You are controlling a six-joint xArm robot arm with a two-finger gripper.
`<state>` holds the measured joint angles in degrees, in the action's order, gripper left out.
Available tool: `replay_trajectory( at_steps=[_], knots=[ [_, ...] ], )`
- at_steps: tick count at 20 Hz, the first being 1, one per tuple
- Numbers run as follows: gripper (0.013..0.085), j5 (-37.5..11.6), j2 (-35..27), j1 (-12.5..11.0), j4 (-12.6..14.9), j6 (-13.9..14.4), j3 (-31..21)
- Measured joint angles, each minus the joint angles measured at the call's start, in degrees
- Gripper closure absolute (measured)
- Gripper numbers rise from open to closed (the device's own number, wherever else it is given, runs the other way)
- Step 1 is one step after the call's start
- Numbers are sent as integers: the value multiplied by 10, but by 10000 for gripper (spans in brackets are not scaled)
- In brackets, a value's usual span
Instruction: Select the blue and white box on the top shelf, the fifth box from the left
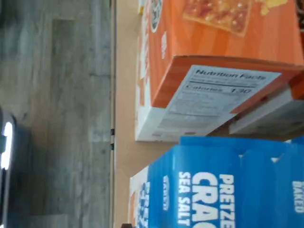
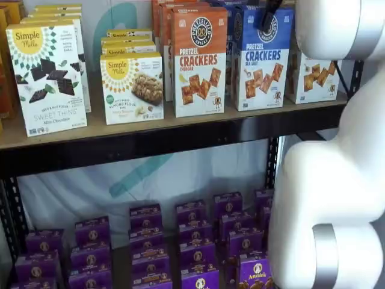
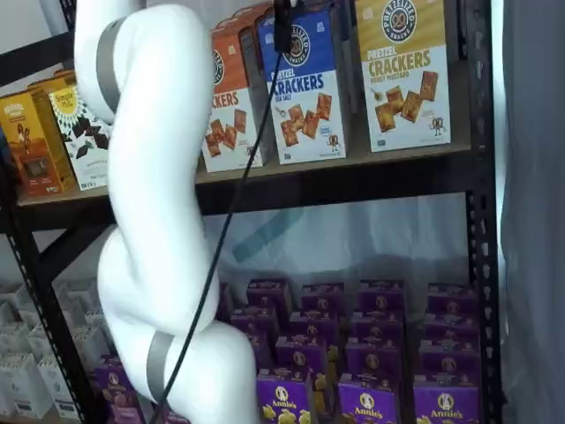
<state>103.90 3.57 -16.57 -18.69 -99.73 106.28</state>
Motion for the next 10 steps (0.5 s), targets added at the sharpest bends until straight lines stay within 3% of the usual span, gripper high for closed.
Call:
replay_trajectory(
  at_steps=[10],
  knots=[
    [130, 26, -19, 22, 45, 5, 23]
  ],
)
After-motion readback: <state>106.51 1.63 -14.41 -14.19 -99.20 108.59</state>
